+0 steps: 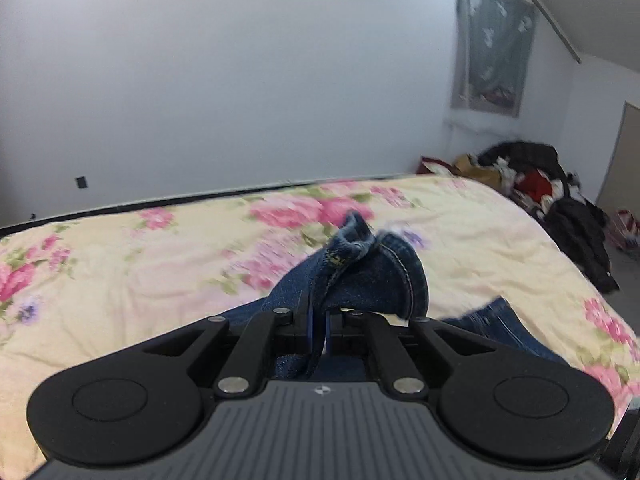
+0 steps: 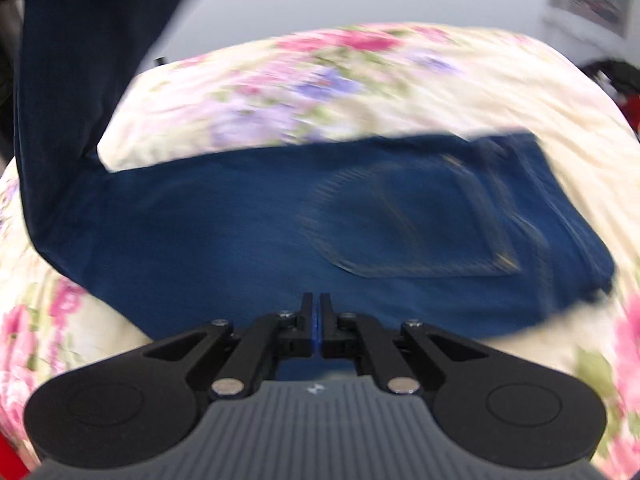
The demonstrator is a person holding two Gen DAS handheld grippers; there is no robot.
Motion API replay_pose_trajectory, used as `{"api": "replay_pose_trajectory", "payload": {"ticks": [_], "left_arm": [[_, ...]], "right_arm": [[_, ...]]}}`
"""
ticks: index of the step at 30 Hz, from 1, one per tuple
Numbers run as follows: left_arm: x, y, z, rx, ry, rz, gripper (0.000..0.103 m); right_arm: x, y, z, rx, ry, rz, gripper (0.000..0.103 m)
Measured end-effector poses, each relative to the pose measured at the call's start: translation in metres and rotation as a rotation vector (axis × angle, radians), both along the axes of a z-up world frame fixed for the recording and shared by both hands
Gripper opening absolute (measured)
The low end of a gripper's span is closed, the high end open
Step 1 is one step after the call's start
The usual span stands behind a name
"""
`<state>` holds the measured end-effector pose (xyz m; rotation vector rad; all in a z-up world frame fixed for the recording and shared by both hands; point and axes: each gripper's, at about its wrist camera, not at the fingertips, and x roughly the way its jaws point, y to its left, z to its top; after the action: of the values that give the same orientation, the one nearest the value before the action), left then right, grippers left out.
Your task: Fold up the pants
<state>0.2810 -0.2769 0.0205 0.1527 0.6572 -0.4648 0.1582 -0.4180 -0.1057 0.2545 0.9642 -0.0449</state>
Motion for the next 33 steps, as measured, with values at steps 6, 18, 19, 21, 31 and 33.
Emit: {"api": "replay_pose_trajectory", "payload": {"ticks": [6,18,19,21,31,33], "left_arm": [[-0.035,-0.076,-0.093,0.162,0.182,-0.174,0.005],[-0.037,-0.076,-0.076,0.266,0.194,-0.316,0.005],[-0.038,-0.076,-0.073,0.271,0.189,-0.323,0.005],[-0.039,-0.077,-0.070,0.286,0.183,-0.351,0.005],[-0.059,-0.080,-0.092,0.332,0.238,-0.578,0.004],[-0.055,-0.080,-0.102,0.302,0.291,-0.604,0.005]], "right_arm": [[-0.044,-0.049,-0.022,0.084,0.035,-0.044,0.000],[-0.016,-0.027,-0.049,0.433,-0.065,0.060,0.000],[-0.008,-0.025,-0.053,0.461,-0.073,0.049,0.000],[0.008,-0.021,-0.058,0.513,-0.087,0.021,0.000],[0.023,-0.067,-0.032,0.346,-0.215,-0.153,0.000],[0.022,-0.070,-0.032,0.304,-0.191,-0.142,0.000]]}}
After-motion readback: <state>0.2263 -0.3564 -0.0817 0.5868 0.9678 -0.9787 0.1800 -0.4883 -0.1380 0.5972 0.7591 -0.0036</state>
